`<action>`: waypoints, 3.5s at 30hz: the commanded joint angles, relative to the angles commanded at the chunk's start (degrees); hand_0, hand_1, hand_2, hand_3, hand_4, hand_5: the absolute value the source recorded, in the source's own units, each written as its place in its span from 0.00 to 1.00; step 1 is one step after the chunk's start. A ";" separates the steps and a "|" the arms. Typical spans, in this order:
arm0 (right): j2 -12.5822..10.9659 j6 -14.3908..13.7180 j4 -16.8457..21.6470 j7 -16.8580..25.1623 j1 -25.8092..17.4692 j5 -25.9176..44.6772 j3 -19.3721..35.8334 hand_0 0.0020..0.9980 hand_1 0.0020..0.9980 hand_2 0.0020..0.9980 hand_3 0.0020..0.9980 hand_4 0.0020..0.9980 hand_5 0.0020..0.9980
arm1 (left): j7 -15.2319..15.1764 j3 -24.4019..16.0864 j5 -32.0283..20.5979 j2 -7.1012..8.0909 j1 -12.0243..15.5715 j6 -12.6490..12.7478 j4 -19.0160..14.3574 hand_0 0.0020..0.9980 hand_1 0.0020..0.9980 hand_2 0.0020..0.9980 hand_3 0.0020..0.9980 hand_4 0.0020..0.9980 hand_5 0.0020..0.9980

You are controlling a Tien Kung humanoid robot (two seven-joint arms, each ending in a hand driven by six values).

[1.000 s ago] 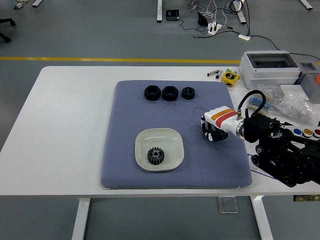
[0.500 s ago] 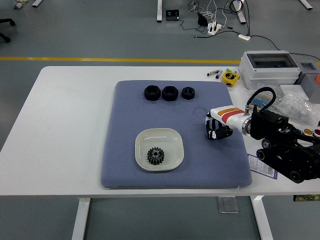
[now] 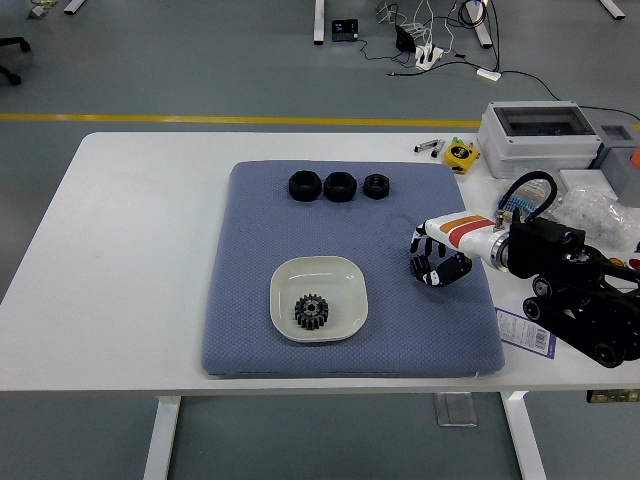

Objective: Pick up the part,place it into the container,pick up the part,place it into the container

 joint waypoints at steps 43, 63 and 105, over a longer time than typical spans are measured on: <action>0.85 -7.69 -3.31 5.00 -0.07 -11.44 -4.71 0.21 0.40 0.46 0.48 0.44 0.19 | 0.14 0.55 0.02 -0.10 0.13 -0.05 0.00 0.71 0.63 0.65 0.56 0.62 0.69; -0.26 -9.27 3.22 5.24 0.56 -10.51 -0.48 0.18 0.38 0.45 0.48 0.39 0.16 | 0.11 0.64 -0.10 0.04 -0.02 -0.19 0.00 0.71 0.63 0.65 0.56 0.62 0.69; 8.85 -9.66 11.69 1.53 2.32 -7.31 -8.06 0.20 0.38 0.49 0.71 0.61 0.13 | 0.24 -0.03 0.51 0.35 -0.49 0.03 0.00 0.71 0.61 0.64 0.56 0.62 0.69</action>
